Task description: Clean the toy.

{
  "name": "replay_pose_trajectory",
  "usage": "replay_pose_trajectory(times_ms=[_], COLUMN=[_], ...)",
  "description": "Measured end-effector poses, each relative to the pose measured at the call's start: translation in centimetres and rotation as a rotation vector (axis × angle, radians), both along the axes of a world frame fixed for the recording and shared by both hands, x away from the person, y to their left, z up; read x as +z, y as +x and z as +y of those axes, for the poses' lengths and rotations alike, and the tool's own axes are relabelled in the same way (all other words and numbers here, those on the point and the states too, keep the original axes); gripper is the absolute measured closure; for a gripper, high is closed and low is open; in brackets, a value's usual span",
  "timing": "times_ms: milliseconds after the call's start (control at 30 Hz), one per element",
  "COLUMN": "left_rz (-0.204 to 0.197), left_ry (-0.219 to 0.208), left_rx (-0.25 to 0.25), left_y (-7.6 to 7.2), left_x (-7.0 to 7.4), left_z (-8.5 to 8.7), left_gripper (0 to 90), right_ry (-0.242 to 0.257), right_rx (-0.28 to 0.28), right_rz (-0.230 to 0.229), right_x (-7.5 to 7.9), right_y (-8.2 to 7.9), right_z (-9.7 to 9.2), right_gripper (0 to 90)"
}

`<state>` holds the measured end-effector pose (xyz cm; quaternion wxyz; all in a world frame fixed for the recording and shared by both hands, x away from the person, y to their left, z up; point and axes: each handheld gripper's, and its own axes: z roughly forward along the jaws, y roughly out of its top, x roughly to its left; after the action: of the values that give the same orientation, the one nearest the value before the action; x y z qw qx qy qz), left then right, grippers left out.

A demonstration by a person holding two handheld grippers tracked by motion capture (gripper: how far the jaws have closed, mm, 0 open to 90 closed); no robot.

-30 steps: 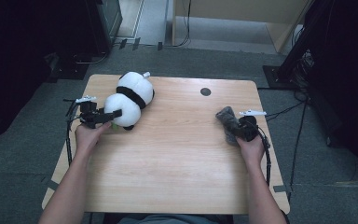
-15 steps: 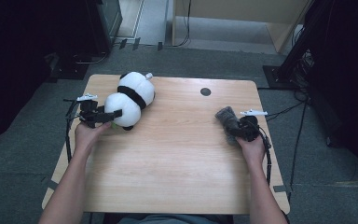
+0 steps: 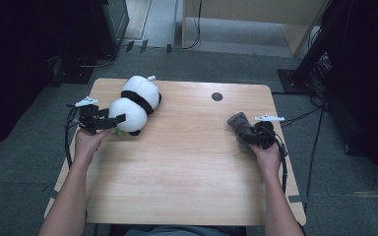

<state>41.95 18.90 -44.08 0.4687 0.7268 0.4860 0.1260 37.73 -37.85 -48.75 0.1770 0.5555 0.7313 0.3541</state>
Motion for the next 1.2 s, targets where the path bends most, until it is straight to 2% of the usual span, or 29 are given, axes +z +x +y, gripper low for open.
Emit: replay_pose_trajectory(times_ms=[200,333,467,600,733,833,1033,1100,1200], left_rz=[-0.028,-0.033,-0.047,-0.046,-0.045,-0.043,-0.042,-0.035,-0.023], left_ry=[0.004,-0.016,0.011,0.012,0.025,0.026,0.030,0.048,0.046], left_rx=[-0.031,-0.058,-0.096,-0.127,-0.156,-0.178,-0.222,-0.237,-0.258], left_y=[-0.9,-1.3,-1.9,-2.1,-2.4,-2.7,-3.3,-3.4,-3.7], left_x=[1.0,1.5,1.8,1.8,1.8,1.7,1.2,0.9,0.3], left_z=[-0.5,-1.1,-2.5,-3.6,-4.6,-5.5,-7.7,-8.5,-9.6], left_gripper=[12.5,13.0,13.6,13.6,13.6,13.6,13.8,13.8,13.8], right_ry=[0.006,0.002,0.002,0.001,0.007,-0.007,0.008,0.012,0.012], right_rx=[0.004,0.013,0.021,0.021,0.015,0.013,0.049,0.062,0.082], right_rz=[0.002,-0.008,-0.014,-0.022,-0.037,-0.051,-0.077,-0.083,-0.083], right_x=[0.8,1.5,1.8,2.2,2.6,3.1,3.9,3.9,3.7], right_y=[-0.5,-1.0,-1.2,-1.7,-2.2,-2.6,-3.5,-3.6,-3.7], right_z=[0.2,0.5,1.0,1.3,1.4,1.7,2.4,2.7,3.4], right_gripper=[40.5,40.4,40.4,40.4,40.4,40.4,40.4,40.4,40.4])
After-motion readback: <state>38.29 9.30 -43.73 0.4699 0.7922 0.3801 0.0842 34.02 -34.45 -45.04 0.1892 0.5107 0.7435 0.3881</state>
